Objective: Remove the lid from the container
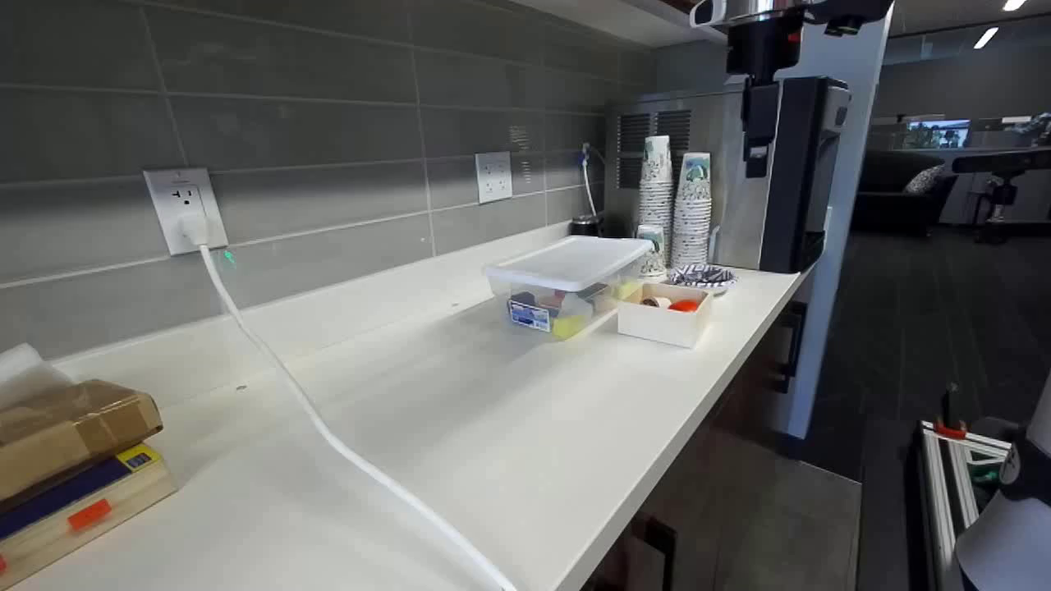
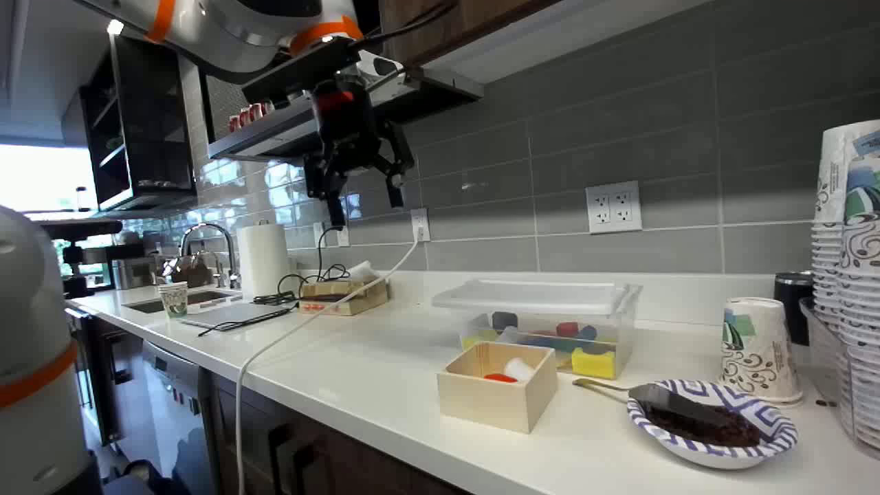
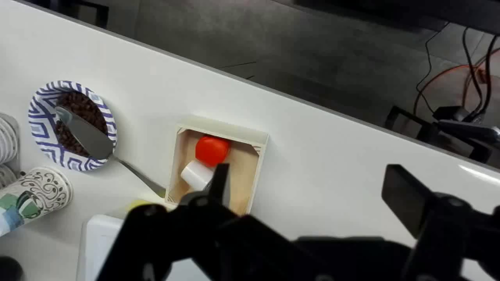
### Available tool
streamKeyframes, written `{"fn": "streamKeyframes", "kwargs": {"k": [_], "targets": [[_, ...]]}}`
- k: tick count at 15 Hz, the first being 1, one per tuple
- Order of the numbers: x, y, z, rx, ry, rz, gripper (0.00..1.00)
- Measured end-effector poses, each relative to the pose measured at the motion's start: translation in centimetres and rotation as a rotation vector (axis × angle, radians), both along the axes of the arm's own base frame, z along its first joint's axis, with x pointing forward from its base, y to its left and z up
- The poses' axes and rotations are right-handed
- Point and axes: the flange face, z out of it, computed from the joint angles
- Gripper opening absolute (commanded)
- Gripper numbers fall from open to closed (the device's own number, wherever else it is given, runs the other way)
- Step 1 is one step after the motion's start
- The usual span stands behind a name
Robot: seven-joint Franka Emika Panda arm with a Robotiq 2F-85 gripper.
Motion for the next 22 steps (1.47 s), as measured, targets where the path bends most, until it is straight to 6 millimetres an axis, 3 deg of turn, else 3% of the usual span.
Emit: {"fn": "streamKeyframes", "kwargs": {"k": [6,9,15,22], "targets": [[0.1,0.1,0.0,0.0,0.001,0.002,1.0],[1.0,1.5,-0.4,-0.008,0.003,0.04,1.0],[5.2,6.8,-1.8,-0.058,-0.075,0.046,1.0],[10.3,10.0,-6.9,-0.104,-0.173,-0.055,1.0]]}}
